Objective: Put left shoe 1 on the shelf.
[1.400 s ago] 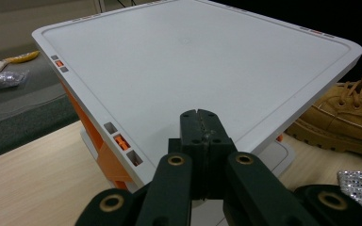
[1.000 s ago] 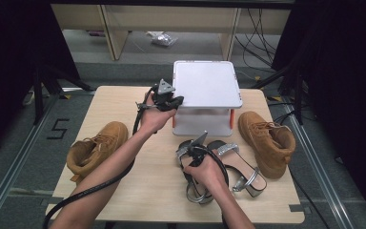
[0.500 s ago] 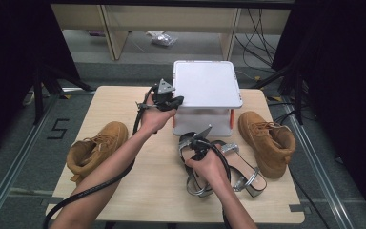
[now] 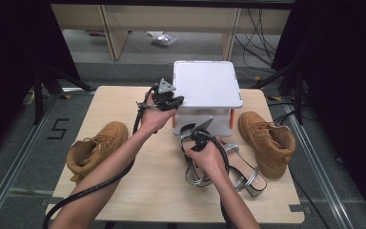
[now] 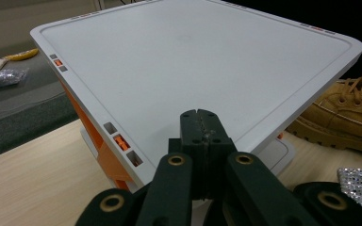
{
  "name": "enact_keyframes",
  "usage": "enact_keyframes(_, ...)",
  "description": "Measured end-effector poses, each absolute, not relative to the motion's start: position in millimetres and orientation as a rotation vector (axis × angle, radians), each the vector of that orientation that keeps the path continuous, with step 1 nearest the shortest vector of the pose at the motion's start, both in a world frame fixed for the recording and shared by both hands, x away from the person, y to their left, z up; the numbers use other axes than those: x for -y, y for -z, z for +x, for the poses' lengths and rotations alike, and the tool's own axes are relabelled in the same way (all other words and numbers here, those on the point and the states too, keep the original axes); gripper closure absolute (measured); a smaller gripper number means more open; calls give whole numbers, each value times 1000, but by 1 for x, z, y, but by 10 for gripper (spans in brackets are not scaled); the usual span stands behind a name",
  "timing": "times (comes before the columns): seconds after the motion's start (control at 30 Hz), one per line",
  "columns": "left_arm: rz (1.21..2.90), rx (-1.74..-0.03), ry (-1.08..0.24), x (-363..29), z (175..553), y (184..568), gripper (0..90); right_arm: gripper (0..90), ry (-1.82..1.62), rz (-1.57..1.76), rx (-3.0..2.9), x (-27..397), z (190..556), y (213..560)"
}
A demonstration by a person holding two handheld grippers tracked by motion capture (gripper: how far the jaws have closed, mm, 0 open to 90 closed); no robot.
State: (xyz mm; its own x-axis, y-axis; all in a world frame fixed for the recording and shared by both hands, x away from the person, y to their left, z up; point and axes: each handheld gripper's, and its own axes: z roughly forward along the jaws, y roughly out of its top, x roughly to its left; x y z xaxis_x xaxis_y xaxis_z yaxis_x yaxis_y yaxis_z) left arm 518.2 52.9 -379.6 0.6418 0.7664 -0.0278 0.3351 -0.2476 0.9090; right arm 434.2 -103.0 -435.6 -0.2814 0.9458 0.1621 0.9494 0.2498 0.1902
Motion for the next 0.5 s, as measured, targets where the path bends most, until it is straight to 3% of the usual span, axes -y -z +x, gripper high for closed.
enact_keyframes(0.5, 1841, -887, -517, -54, 519, 379, 899, 434, 455, -1926, 2435, 97, 462, 431)
